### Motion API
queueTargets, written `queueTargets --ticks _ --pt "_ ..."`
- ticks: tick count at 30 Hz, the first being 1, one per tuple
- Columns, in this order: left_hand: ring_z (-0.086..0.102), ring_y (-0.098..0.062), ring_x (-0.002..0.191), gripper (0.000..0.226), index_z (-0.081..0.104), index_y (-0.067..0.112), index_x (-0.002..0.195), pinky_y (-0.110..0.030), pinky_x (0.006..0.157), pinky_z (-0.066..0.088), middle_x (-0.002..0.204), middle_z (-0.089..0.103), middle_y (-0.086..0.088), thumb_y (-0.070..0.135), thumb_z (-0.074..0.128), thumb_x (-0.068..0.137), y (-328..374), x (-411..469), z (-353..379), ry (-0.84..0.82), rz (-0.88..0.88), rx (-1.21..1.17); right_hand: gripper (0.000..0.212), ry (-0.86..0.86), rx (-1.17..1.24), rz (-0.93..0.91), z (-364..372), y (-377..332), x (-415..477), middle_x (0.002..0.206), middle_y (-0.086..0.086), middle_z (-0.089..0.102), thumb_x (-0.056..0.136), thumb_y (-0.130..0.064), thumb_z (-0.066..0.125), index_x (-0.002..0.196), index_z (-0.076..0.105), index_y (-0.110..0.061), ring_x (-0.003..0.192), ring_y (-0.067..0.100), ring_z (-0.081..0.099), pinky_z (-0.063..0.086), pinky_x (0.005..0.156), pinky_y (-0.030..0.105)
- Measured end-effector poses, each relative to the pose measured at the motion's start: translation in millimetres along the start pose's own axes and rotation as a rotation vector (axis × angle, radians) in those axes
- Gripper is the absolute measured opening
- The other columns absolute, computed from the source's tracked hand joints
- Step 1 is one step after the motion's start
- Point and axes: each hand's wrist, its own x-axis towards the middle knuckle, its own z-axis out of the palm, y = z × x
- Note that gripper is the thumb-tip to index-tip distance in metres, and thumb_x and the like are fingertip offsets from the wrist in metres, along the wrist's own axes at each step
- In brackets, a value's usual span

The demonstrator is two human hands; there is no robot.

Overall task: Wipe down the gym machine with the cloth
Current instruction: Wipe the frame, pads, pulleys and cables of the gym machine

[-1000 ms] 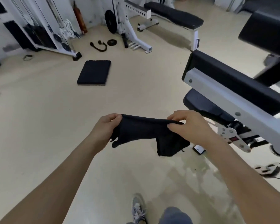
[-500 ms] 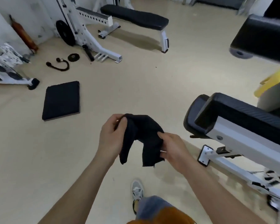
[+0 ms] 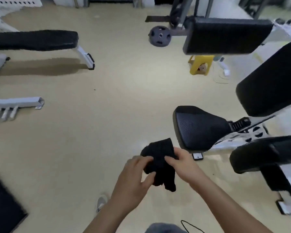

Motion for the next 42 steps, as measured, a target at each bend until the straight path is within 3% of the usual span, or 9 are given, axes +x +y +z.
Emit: queueTargets --ticks 3,6,9,12,16,20,28,35,42 --pt "0.027 0.014 0.116 0.055 0.031 0.047 0.134 0.000 0.094 0.020 0.126 0.031 0.040 0.045 0.060 0.087 -49 70 -17 -0.080 0.153 -0.026 0.034 0.084 -0.121 -0.037 11 -4 38 0.065 -0.014 0.066 0.087 -0.001 0.052 0.076 0.066 -0.031 0.060 -0.001 0.060 0.042 0.056 0.014" --pt "0.042 -0.006 0.120 0.054 0.043 0.029 0.137 -0.021 0.099 0.037 0.131 0.048 0.018 0.040 0.062 0.088 -68 126 -6 -0.244 0.192 -0.011 0.025 0.303 -0.260 -0.014 15 3 64 0.064 -0.015 0.063 0.082 -0.007 0.062 0.078 0.063 -0.031 0.062 0.002 0.058 0.044 0.055 0.018" --pt "0.052 -0.015 0.099 0.013 0.057 0.031 0.098 -0.030 0.079 0.044 0.096 0.055 0.013 0.034 0.062 0.087 -58 160 15 -0.419 0.300 0.026 0.012 0.548 -0.259 0.139 14 19 66 0.064 -0.011 0.064 0.080 -0.019 0.066 0.080 0.062 -0.030 0.063 0.007 0.062 0.053 0.057 0.027" --pt "0.052 -0.016 0.082 0.021 0.043 0.031 0.075 -0.030 0.066 0.039 0.079 0.051 0.012 0.036 0.059 0.088 -33 201 45 -0.563 0.414 0.140 0.008 0.731 -0.077 0.268 3 45 67 0.067 -0.009 0.063 0.080 -0.023 0.063 0.079 0.060 -0.030 0.061 0.012 0.062 0.052 0.055 0.033" --pt "0.060 -0.019 0.088 0.009 0.051 0.024 0.102 -0.035 0.076 0.049 0.095 0.066 0.003 0.027 0.054 0.094 -10 247 104 -0.757 0.478 0.142 0.012 0.931 0.138 0.388 -24 81 68 0.065 -0.008 0.062 0.083 -0.023 0.061 0.084 0.058 -0.034 0.057 0.011 0.059 0.045 0.051 0.025" --pt "0.054 -0.022 0.106 0.037 0.050 0.022 0.126 -0.036 0.082 0.048 0.114 0.060 -0.001 0.008 0.047 0.092 -6 265 153 -0.850 0.744 0.368 0.021 1.227 0.402 0.521 -34 111 51 0.072 -0.008 0.069 0.083 -0.015 0.058 0.083 0.065 -0.034 0.068 0.010 0.067 0.051 0.056 0.024" --pt "-0.006 -0.034 0.147 0.088 0.015 0.016 0.153 -0.056 0.116 0.007 0.160 -0.006 -0.015 0.023 0.068 0.083 -32 315 225 -0.967 1.620 1.232 0.020 1.686 0.853 0.508 4 127 73 0.070 0.006 0.069 0.089 -0.006 0.055 0.093 0.074 -0.012 0.057 0.017 0.059 0.045 0.051 0.032" --pt "0.025 -0.025 0.140 0.046 0.049 0.029 0.134 -0.044 0.114 0.020 0.140 0.044 -0.004 0.040 0.047 0.089 -14 380 273 -0.988 2.167 0.816 0.033 2.038 1.106 0.251 32 157 173 0.096 -0.001 0.075 0.096 -0.007 0.052 0.087 0.078 -0.024 0.090 0.011 0.068 0.054 0.087 0.037" --pt "0.042 -0.013 0.121 0.026 0.061 0.033 0.101 -0.032 0.101 0.038 0.109 0.055 0.013 0.041 0.046 0.082 -31 386 279 -0.929 2.182 0.487 0.027 2.175 0.911 -0.069 60 240 248 0.104 0.011 0.073 0.096 -0.008 0.051 0.106 0.074 -0.015 0.102 0.026 0.066 0.052 0.096 0.043"
